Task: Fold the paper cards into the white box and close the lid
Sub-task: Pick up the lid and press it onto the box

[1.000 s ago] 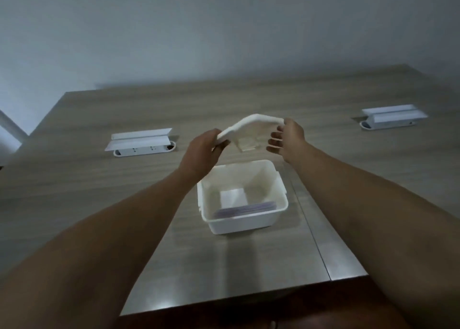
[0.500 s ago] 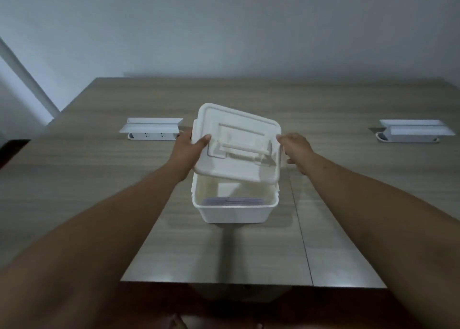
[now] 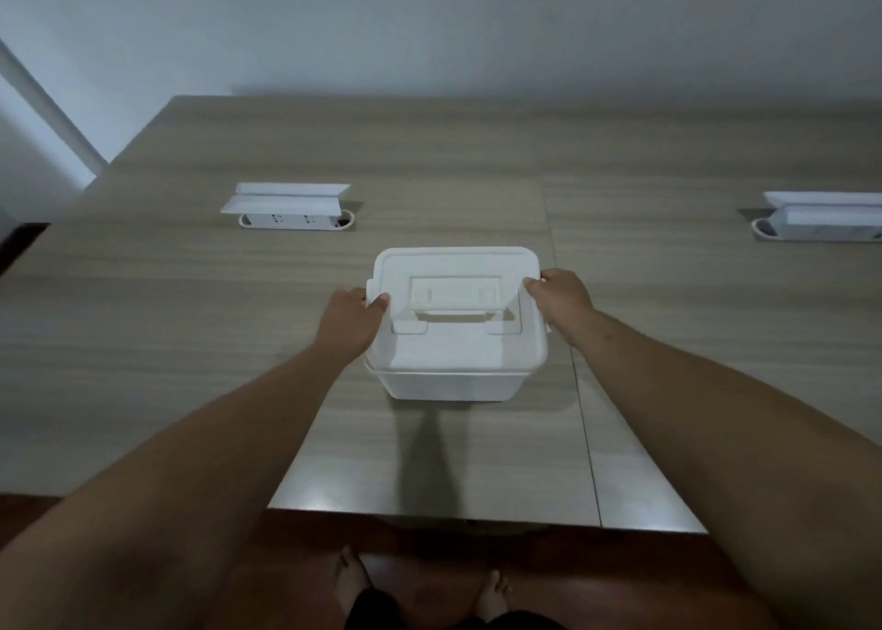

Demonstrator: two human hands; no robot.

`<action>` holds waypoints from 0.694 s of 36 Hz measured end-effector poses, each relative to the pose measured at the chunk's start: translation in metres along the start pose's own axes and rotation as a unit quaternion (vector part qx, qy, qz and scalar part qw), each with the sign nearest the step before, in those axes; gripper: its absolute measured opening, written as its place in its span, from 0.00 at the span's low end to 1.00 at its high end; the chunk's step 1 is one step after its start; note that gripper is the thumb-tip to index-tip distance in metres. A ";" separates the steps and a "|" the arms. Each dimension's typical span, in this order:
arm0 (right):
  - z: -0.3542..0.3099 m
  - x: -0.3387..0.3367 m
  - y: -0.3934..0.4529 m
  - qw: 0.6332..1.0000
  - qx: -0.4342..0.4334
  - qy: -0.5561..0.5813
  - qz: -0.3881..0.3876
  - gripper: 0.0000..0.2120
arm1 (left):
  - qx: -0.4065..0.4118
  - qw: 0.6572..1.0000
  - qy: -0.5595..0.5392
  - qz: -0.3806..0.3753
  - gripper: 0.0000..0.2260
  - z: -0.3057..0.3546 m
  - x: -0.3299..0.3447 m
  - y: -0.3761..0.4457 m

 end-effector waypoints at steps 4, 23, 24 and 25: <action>0.022 0.014 0.011 0.999 0.005 -0.034 -0.015 0.18 | -0.001 0.999 0.052 -0.015 0.32 -0.016 0.004 0.007; 0.023 0.037 0.010 0.959 0.208 0.191 -0.031 0.21 | -0.225 0.909 -0.258 -0.239 0.14 -0.027 0.012 0.034; 0.025 0.037 0.013 0.952 0.222 0.206 -0.045 0.22 | -0.233 0.903 -0.270 -0.240 0.13 -0.027 0.012 0.034; 0.028 0.036 0.016 0.946 0.232 0.221 -0.057 0.23 | -0.240 0.900 -0.280 -0.233 0.12 -0.027 0.013 0.034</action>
Point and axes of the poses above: each hand's wrist, its own y-axis towards the middle knuckle, its own x-axis out of the palm, z = x × y, the point moved 2 cm from there along y, towards the middle knuckle, and after that the axes turned 6 degrees about z, right-handed, at the moved point
